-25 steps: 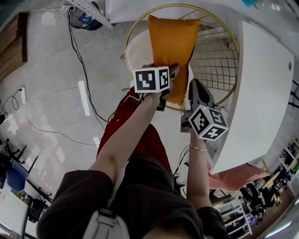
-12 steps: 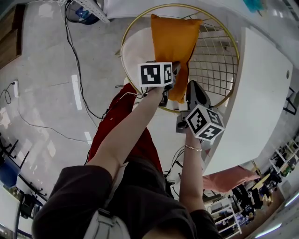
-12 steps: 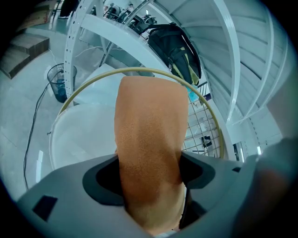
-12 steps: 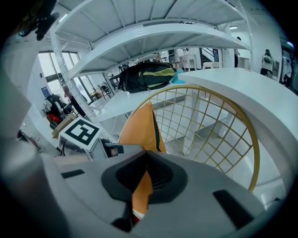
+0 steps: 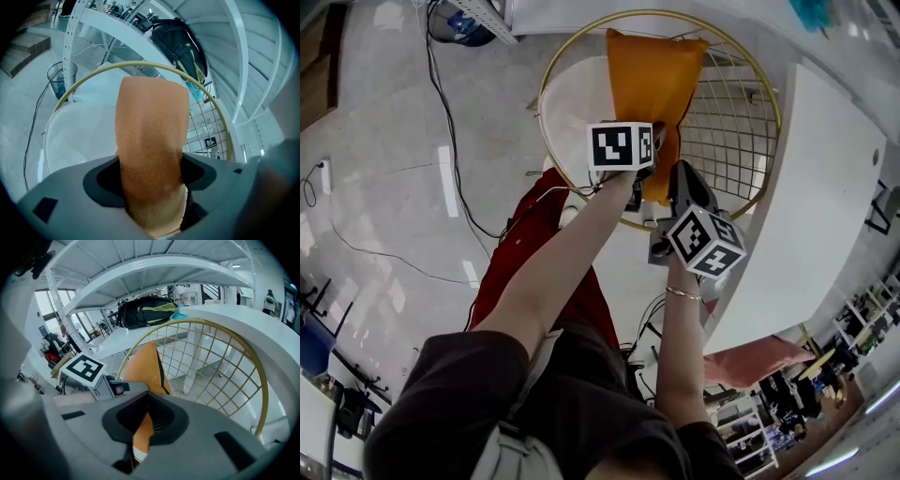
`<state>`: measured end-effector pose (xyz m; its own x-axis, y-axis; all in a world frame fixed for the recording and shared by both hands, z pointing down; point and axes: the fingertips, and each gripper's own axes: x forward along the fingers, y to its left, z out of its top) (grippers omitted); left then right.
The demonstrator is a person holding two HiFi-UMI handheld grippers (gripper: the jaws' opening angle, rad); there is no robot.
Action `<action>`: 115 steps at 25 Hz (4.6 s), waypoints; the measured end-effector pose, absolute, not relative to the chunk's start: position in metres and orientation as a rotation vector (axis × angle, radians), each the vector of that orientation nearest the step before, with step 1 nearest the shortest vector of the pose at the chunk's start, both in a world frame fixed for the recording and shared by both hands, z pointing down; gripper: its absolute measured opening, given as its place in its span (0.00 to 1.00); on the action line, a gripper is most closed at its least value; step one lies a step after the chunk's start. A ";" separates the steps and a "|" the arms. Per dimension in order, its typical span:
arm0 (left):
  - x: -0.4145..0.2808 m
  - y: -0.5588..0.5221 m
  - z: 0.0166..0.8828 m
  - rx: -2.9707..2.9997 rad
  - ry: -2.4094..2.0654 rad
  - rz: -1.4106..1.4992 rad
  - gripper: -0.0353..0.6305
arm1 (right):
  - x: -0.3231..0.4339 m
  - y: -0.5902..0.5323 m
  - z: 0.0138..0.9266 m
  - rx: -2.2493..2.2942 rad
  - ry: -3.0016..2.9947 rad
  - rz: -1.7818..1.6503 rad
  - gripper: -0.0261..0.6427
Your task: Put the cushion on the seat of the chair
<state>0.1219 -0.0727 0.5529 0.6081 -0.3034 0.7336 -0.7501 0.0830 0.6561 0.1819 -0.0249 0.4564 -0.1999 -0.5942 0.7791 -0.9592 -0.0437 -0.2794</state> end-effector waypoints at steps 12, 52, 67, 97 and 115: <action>0.140 -0.066 0.577 1.490 -0.893 0.472 0.59 | 0.190 -0.023 0.471 1.636 -1.771 1.169 0.07; 0.152 -0.065 0.600 1.532 -0.835 0.638 0.73 | 0.205 -0.016 0.489 1.663 -1.696 1.210 0.07; 0.144 -0.065 0.586 1.581 -0.869 0.636 0.73 | 0.204 -0.013 0.482 1.672 -1.710 1.193 0.07; 0.101 -0.042 0.532 1.688 -0.974 0.562 0.73 | 0.180 0.015 0.450 1.621 -1.805 1.106 0.07; 0.082 -0.025 0.487 1.823 -0.989 0.522 0.40 | 0.159 0.031 0.431 1.602 -1.878 1.077 0.07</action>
<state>0.0818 -0.0253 0.4874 0.5796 -0.4001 0.7099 -0.8119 -0.2089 0.5451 0.1586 0.0311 0.4306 -0.2285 -0.6153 0.7545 -0.9619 0.0233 -0.2723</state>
